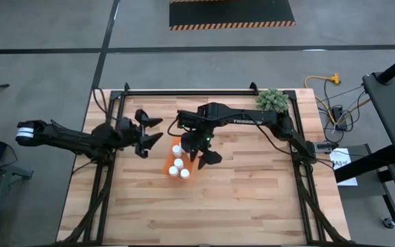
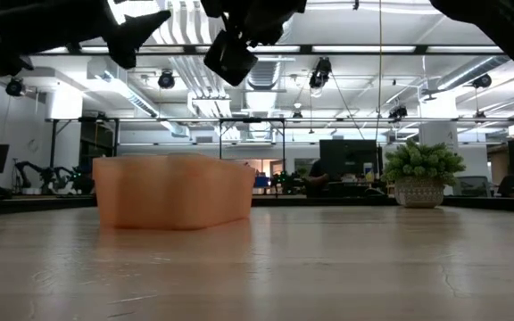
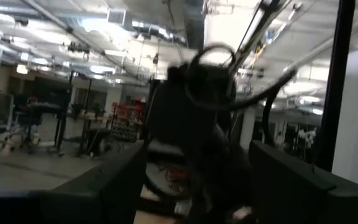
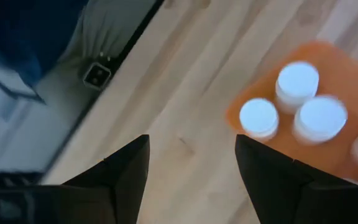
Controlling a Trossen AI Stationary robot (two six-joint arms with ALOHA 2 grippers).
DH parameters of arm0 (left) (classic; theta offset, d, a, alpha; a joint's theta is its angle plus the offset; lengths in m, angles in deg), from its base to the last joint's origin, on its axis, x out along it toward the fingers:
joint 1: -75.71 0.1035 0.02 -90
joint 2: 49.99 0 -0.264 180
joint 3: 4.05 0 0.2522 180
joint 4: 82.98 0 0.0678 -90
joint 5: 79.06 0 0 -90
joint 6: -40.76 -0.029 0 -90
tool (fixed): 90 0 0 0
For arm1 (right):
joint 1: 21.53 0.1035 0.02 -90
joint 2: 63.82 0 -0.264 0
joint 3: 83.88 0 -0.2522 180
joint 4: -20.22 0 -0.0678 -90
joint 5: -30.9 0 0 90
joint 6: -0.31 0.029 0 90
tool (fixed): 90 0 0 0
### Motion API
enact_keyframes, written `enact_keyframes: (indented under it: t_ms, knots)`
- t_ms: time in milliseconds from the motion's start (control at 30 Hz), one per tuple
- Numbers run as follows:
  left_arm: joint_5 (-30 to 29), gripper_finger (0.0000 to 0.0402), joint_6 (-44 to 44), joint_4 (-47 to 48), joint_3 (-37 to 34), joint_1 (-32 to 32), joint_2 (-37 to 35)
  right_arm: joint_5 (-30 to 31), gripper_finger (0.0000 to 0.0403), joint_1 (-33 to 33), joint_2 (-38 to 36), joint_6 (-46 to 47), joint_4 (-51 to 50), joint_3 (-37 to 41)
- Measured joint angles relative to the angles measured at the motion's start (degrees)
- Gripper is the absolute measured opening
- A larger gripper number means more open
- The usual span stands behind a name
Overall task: Pick and place pill bottles into a basket
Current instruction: Return to Home Position
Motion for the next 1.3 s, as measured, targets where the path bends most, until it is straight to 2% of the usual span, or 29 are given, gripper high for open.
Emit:
enact_keyframes:
  t_ms: [133,267,333,467,533,600,700,767,900,1000,1133,1300]
  knots:
    - [0.0,0.0265,0.0,0.6,-1.3,0.0,2.1,0.1,0.0226,0.0,0.4,6.6,2.0,1.3]
    - [0.0,0.0265,1.3,0.5,-2.2,0.0,5.1,-0.3,0.0226,0.0,0.4,5.1,1.9,2.1]
    - [0.0,0.0265,1.8,-0.3,-2.3,0.0,6.2,-3.7,0.0226,0.0,0.4,1.6,1.8,2.6]
    - [-1.0,0.0265,3.9,-5.9,-3.8,0.0,6.2,-15.9,0.0226,-0.1,-0.1,-2.7,5.1,4.4]
    - [-1.9,0.0265,4.2,-10.2,-6.4,0.0,5.2,-17.5,0.0226,-0.3,-1.9,-2.5,8.5,7.2]
    - [-2.9,0.0265,4.3,-14.9,-10.1,0.0,3.9,-16.5,0.0226,-0.6,-4.5,-1.6,13.2,11.7]
    - [-4.7,0.0265,4.5,-17.0,-12.5,0.0,2.9,-16.1,0.0226,-1.7,-12.0,3.6,28.3,22.8]
    - [-4.7,0.0265,3.8,-15.4,-12.4,-0.1,1.2,-11.9,0.0226,-2.7,-19.0,11.8,44.2,33.1]
    - [-4.7,0.0265,0.5,-15.4,-11.8,-0.2,0.3,5.5,0.0226,-4.4,-35.1,23.6,72.8,55.5]
    - [-4.7,0.0265,-0.7,-15.0,-11.3,-0.2,-0.2,18.2,0.0226,-4.6,-45.7,29.1,87.2,68.3]
    - [-4.8,0.0265,-1.7,-14.1,-11.0,-0.3,-0.3,28.6,0.0226,-4.6,-55.4,31.2,91.5,78.4]
    - [-4.7,0.0265,-1.6,-13.1,-11.0,-0.3,0.0,31.8,0.0226,-4.6,-61.3,33.2,91.0,84.4]
